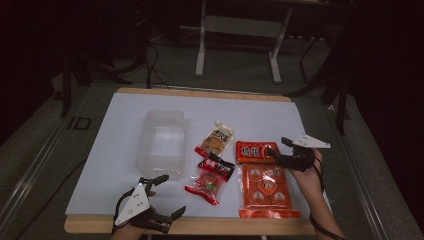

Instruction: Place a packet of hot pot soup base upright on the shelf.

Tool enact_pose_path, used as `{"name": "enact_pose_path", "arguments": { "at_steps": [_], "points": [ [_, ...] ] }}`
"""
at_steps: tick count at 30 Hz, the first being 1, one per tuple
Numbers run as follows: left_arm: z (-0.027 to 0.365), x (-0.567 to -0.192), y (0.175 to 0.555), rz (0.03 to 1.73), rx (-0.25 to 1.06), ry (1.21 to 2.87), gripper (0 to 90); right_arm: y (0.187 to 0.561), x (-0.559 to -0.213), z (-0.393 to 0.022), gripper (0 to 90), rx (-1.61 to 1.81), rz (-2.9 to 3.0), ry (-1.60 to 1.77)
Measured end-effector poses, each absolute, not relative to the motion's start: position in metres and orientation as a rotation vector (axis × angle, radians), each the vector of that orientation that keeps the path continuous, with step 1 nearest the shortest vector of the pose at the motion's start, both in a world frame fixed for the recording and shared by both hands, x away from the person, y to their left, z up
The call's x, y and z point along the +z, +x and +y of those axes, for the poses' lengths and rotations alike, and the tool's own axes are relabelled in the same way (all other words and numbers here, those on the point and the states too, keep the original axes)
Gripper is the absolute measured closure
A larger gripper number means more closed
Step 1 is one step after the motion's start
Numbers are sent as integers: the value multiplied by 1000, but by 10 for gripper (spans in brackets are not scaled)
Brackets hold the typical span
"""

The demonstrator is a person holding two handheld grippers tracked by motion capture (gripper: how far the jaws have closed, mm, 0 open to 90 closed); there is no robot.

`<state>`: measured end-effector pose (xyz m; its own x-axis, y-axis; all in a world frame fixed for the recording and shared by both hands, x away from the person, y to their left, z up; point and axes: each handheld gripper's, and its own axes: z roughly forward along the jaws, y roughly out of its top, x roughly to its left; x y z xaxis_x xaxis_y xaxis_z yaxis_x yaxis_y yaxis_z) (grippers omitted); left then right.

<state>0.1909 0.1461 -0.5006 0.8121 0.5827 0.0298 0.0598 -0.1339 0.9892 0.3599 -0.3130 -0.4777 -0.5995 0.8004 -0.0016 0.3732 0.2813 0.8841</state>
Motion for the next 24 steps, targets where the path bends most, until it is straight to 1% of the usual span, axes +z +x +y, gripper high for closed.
{"name": "enact_pose_path", "arguments": {
  "at_steps": [3,6,16,19,24],
  "points": [
    [146,-501,191,512,485,1665,6,365,-486,-316,235,1249,2118,1084],
    [146,-501,192,513,482,1663,6,370,-492,-318,264,1216,2118,1135],
    [145,-502,192,510,494,1684,7,382,-510,-319,251,1170,2161,1200],
    [145,-502,192,512,481,1682,7,385,-514,-320,216,1169,2174,1228],
    [144,-503,192,511,509,1704,7,389,-521,-321,146,1169,2196,1268]
  ]
}}
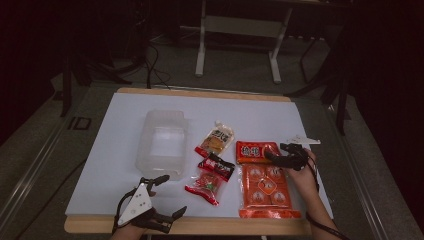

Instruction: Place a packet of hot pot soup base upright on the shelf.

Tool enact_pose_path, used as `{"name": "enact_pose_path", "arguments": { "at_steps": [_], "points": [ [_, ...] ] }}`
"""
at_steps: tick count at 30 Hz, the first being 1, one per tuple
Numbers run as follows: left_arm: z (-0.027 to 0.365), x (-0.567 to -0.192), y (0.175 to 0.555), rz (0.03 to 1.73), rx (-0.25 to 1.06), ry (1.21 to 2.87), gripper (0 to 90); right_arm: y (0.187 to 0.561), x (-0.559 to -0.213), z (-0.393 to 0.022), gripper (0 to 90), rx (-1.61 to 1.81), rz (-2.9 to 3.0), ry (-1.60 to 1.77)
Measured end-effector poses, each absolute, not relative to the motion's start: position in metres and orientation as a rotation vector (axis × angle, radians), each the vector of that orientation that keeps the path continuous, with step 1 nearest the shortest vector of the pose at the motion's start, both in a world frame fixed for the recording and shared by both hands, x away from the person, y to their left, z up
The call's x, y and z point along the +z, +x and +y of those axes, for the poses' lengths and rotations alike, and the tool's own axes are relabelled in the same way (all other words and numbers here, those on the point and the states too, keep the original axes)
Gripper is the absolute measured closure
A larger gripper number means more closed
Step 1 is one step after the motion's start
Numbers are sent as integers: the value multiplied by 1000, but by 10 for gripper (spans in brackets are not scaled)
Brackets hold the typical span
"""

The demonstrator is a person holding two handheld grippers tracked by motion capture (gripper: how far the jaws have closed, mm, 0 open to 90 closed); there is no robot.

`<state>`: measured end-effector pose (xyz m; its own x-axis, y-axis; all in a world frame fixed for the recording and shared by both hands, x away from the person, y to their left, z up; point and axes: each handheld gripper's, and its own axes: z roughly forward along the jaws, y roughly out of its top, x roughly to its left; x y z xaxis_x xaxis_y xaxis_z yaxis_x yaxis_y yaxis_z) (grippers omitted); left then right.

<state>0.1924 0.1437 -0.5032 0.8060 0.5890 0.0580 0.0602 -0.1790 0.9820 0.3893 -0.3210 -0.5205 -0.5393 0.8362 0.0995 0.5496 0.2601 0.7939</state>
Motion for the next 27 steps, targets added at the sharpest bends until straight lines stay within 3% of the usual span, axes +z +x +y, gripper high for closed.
{"name": "enact_pose_path", "arguments": {
  "at_steps": [4,21,27],
  "points": [
    [143,-504,193,508,508,1710,7,392,-525,-322,109,1163,2220,1286],
    [141,-505,193,501,483,1716,6,399,-538,-317,106,1036,2281,1245],
    [140,-505,193,499,480,1724,7,395,-535,-313,262,1013,2304,1220]
  ]
}}
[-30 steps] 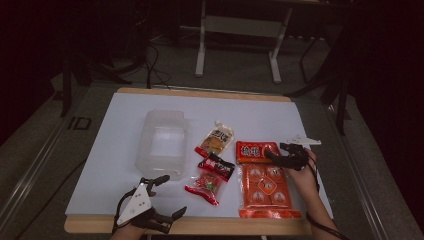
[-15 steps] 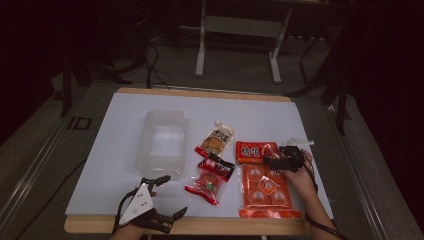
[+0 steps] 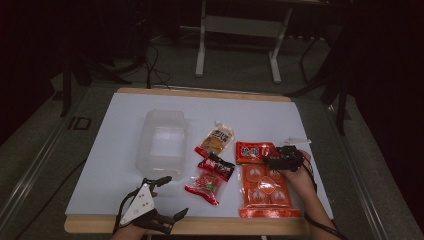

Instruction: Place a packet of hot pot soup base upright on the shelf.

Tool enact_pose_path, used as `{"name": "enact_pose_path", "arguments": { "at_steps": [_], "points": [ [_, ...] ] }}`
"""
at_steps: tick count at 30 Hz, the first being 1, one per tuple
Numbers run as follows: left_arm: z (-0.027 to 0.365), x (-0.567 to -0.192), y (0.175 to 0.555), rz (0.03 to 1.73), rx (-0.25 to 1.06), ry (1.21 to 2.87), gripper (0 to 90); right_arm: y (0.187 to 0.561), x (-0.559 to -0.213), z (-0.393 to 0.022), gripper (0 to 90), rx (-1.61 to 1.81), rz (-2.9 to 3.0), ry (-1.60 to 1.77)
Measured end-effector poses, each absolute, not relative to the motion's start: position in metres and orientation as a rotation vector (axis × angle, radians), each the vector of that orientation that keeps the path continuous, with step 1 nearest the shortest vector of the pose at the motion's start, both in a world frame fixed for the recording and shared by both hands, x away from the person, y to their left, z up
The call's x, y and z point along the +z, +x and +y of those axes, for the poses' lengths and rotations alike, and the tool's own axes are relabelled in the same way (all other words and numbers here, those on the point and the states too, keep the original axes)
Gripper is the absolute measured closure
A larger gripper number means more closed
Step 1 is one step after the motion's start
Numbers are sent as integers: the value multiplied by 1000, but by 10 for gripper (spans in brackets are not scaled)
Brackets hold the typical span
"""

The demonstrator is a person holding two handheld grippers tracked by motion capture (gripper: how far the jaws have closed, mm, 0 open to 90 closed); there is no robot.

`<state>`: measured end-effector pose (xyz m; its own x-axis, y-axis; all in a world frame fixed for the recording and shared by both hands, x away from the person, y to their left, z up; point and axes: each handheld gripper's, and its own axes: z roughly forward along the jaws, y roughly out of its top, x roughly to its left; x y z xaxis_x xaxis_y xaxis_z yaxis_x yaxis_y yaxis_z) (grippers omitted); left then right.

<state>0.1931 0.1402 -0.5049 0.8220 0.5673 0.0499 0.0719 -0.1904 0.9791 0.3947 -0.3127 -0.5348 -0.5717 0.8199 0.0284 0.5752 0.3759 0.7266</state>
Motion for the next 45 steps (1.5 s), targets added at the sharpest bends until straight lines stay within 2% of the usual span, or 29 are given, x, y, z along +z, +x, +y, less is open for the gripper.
{"name": "enact_pose_path", "arguments": {
  "at_steps": [2,6,10,18,33,37,45],
  "points": [
    [139,-505,193,496,479,1726,7,393,-533,-311,361,1007,2309,1215],
    [139,-505,192,494,480,1731,7,392,-531,-311,503,994,2312,1223],
    [139,-505,192,495,480,1730,6,392,-530,-312,593,994,2320,1223],
    [138,-505,193,498,477,1730,7,389,-524,-305,864,956,2365,1202],
    [140,-505,193,501,477,1723,7,381,-499,-311,885,1065,2327,1194],
    [140,-504,193,493,514,1716,7,378,-491,-313,887,1084,2317,1180],
    [138,-506,194,494,529,1715,7,360,-470,-319,888,1143,2270,1134]
  ]
}}
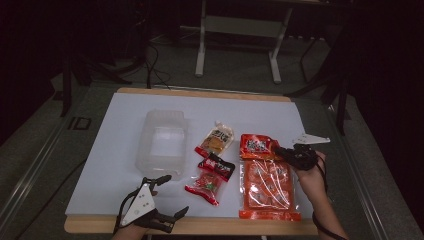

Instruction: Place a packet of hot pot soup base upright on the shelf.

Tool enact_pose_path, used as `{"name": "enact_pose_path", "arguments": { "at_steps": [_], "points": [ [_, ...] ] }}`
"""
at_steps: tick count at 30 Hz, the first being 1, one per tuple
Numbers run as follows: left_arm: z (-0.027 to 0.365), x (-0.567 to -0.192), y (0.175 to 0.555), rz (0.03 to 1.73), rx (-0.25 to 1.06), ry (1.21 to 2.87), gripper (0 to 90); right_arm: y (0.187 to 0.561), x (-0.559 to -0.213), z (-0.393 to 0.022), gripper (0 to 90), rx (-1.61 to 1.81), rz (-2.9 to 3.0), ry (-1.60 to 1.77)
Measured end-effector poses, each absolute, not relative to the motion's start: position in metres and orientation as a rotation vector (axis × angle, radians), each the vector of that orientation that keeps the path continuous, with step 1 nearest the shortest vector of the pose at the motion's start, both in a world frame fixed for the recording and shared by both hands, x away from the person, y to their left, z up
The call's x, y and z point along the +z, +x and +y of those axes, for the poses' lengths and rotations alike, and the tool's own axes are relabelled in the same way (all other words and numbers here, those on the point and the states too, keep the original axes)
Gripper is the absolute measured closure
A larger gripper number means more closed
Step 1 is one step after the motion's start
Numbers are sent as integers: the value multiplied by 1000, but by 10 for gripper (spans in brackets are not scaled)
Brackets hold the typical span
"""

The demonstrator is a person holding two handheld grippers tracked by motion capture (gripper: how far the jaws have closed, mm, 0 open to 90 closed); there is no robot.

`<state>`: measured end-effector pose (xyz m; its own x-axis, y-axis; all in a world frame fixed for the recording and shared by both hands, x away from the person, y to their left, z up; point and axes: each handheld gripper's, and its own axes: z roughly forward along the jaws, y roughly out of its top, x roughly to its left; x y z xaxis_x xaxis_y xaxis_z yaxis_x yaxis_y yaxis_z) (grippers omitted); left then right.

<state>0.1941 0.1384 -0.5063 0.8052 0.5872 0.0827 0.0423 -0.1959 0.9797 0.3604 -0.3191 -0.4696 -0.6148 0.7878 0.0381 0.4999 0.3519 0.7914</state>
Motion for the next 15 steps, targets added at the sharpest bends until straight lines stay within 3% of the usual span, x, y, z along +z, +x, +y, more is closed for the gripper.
{"name": "enact_pose_path", "arguments": {
  "at_steps": [15],
  "points": [
    [138,-504,194,481,520,1695,8,321,-423,-316,889,1261,2183,981]
  ]
}}
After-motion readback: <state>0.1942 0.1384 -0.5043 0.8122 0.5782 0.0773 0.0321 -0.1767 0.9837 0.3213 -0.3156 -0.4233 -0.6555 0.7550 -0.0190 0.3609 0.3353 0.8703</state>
